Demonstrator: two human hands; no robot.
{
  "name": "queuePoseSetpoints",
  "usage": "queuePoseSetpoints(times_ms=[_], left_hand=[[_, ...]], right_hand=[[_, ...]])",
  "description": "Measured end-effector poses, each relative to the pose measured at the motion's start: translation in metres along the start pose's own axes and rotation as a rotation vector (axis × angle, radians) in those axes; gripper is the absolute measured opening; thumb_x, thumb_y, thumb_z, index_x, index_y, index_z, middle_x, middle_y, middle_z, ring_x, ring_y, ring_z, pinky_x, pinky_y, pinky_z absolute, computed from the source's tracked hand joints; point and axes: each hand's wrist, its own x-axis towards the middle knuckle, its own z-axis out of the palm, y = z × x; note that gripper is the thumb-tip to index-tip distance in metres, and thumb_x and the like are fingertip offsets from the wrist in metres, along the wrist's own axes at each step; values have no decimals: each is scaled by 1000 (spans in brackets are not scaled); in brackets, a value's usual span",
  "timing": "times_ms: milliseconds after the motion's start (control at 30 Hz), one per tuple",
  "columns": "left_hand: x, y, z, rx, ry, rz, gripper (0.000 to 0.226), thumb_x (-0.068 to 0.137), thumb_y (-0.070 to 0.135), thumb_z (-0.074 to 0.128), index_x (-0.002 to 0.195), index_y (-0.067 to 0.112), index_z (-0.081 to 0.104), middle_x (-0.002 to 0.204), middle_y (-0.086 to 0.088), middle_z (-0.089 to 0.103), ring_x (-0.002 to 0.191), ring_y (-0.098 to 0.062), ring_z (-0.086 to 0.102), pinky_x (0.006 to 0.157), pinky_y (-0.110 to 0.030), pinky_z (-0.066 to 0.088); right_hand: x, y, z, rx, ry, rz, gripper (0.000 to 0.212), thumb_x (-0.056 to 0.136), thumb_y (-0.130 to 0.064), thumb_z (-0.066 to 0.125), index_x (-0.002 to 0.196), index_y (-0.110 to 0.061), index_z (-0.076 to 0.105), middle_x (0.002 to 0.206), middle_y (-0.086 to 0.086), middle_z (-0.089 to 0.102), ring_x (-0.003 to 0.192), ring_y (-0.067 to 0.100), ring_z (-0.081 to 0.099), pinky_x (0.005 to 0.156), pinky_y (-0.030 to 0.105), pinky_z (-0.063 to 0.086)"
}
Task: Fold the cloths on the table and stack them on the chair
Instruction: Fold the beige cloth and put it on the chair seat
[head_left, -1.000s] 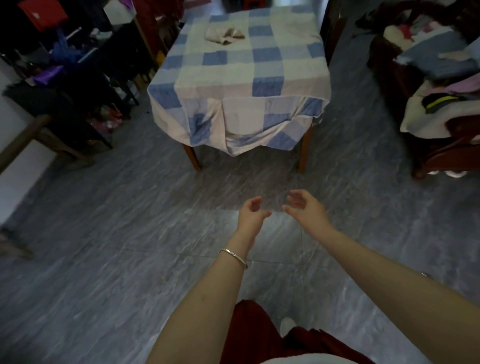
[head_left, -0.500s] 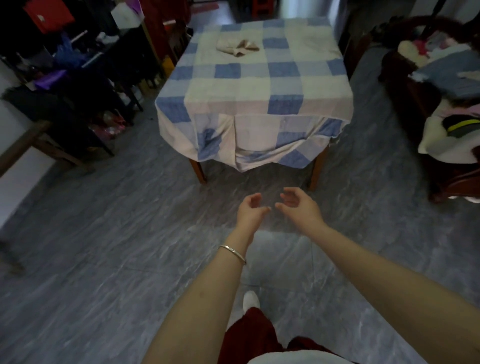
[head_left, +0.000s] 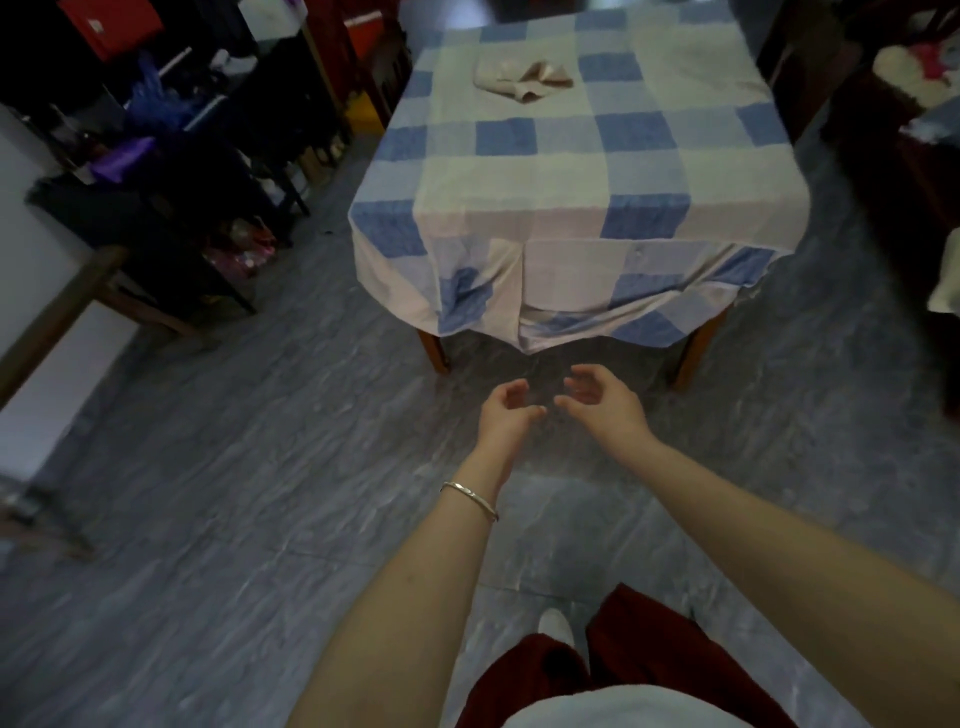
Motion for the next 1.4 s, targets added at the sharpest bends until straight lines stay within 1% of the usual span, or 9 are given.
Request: queuePoseSetpoints(times_ms=[133, 433, 667, 733, 833, 967, 1033, 1167, 1400], left_hand=[[23, 11, -25, -32, 30, -13, 50, 81, -8, 61, 128, 1, 49, 134, -11, 52, 118, -13, 49, 91, -22, 40], [96, 40, -58, -61, 104, -13, 51, 82, -8, 61, 130, 0, 47, 137, -14, 50, 128, -22, 47, 91, -20, 39], [160, 76, -72, -99, 193, -37, 49, 79, -11, 62, 126, -5, 48, 134, -21, 51, 125, -32, 50, 99, -36, 42], [177, 86, -76, -123, 226, -29, 49, 78, -14, 61, 125, -8, 48, 132, -26, 51, 120, -33, 53, 89, -30, 45], [198, 105, -83, -167, 272, 3, 50, 78, -18, 58, 126, -12, 45, 128, -28, 53, 101, -20, 53, 69, -11, 45], [224, 119, -97, -177, 313, -2, 49, 79, -17, 58, 126, -10, 46, 110, -12, 52, 98, -16, 50, 65, -8, 44], [233, 122, -106, -191, 338, -11, 50, 79, -16, 59, 127, -9, 47, 110, -9, 50, 98, -15, 50, 69, -11, 44], [249, 126, -129, -260, 378, -22, 48, 80, -19, 55, 126, -12, 44, 110, -10, 50, 81, -5, 53, 58, -3, 47], [277, 132, -170, -314, 442, -15, 49, 79, -17, 57, 126, -11, 44, 133, -24, 51, 113, -20, 52, 64, -3, 46]], right_hand=[[26, -16, 26, -18, -52, -16, 46, 78, -14, 73, 120, -9, 55, 117, 8, 66, 107, 19, 63, 100, 34, 46], [99, -59, 65, -8, -119, -58, 45, 78, -12, 73, 119, -8, 55, 116, 9, 66, 96, 11, 59, 89, 22, 42], [168, -95, 83, -14, -189, -77, 45, 79, -8, 72, 119, -4, 52, 117, 13, 64, 109, 25, 61, 97, 36, 46], [188, -104, 90, -28, -216, -82, 45, 79, -7, 71, 120, -3, 52, 118, 15, 63, 109, 25, 61, 98, 39, 47], [215, -118, 101, -47, -258, -110, 45, 79, -8, 71, 120, -2, 53, 119, 16, 63, 105, 23, 60, 99, 43, 46], [245, -137, 123, -29, -325, -111, 45, 80, 0, 67, 122, 3, 51, 119, 20, 60, 111, 28, 57, 87, 19, 46], [256, -144, 137, -20, -334, -97, 45, 78, 2, 69, 119, 3, 53, 119, 22, 61, 110, 30, 59, 89, 24, 46], [275, -157, 165, -4, -419, -61, 43, 79, 3, 68, 118, 0, 52, 118, 22, 60, 111, 34, 58, 95, 35, 46], [293, -181, 206, -11, -479, -46, 43, 80, 0, 68, 120, -2, 51, 119, 16, 58, 112, 26, 55, 99, 39, 45]])
